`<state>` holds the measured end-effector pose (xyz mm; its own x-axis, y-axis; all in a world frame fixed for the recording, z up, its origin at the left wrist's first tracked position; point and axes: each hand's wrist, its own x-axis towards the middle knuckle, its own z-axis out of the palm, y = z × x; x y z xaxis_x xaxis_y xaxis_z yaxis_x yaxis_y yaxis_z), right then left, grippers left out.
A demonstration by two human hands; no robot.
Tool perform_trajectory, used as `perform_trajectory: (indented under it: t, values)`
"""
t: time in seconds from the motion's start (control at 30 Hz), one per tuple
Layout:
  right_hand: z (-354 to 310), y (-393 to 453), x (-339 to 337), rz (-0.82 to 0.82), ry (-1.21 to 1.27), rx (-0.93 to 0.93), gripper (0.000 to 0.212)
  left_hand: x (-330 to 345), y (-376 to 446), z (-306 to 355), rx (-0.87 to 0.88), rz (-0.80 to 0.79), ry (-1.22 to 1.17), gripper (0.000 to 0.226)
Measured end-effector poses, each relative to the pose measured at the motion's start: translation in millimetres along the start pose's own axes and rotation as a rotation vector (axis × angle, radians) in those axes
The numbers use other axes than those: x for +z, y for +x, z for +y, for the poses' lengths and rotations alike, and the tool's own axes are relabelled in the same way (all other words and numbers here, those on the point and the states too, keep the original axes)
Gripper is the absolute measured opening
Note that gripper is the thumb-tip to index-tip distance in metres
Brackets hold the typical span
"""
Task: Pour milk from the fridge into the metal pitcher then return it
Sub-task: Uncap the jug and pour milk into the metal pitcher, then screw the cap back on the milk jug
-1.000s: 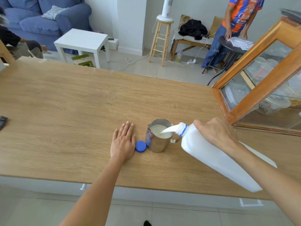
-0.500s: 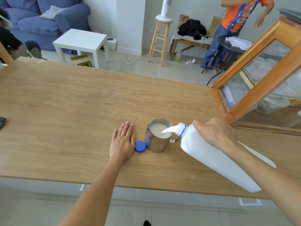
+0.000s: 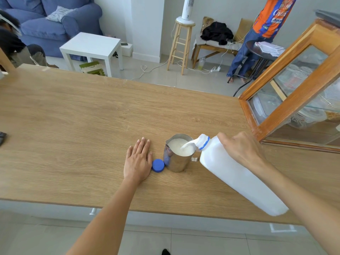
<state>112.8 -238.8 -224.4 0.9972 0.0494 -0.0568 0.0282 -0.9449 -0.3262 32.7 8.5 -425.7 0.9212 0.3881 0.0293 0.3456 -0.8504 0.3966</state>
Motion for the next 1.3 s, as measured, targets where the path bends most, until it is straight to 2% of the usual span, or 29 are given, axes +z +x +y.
perform_trajectory:
  t: [0.17, 0.4, 0.7, 0.87, 0.97, 1.03, 1.13, 1.3]
  values:
    - [-3.4, 1.1, 0.1, 0.011, 0.111, 0.033, 0.054, 0.4, 0.7, -0.6, -0.002, -0.002, 0.01, 0.055]
    - [1.1, -0.8, -0.1, 0.005, 0.348, 0.113, 0.049, 0.4, 0.7, -0.8, 0.0, 0.002, 0.002, 0.054]
    - [17.4, -15.1, 2.2, 0.241, 0.824, 0.133, 0.036, 1.4, 1.2, -1.0, 0.0, 0.008, 0.004, 0.054]
    - [31.7, -12.8, 15.8, 0.383, 1.027, 0.239, 0.03, 1.7, 1.2, -1.1, -0.002, -0.006, 0.014, 0.054]
    - [41.2, -13.9, 25.1, 0.427, 1.221, 0.281, 0.04, 1.4, 1.2, -0.8, 0.001, -0.008, 0.02, 0.054]
    - [42.6, -17.7, 30.4, 0.454, 1.326, 0.288, 0.038, 0.8, 0.9, -0.4, 0.002, -0.015, 0.029, 0.054]
    - [41.8, -24.2, 37.2, 0.498, 1.392, 0.294, 0.026, -0.1, 0.5, 0.0, 0.001, -0.026, 0.043, 0.054]
    - [41.7, -30.7, 41.5, 0.529, 1.433, 0.3, 0.027, -1.1, 1.2, 0.2, 0.007, -0.052, 0.062, 0.055]
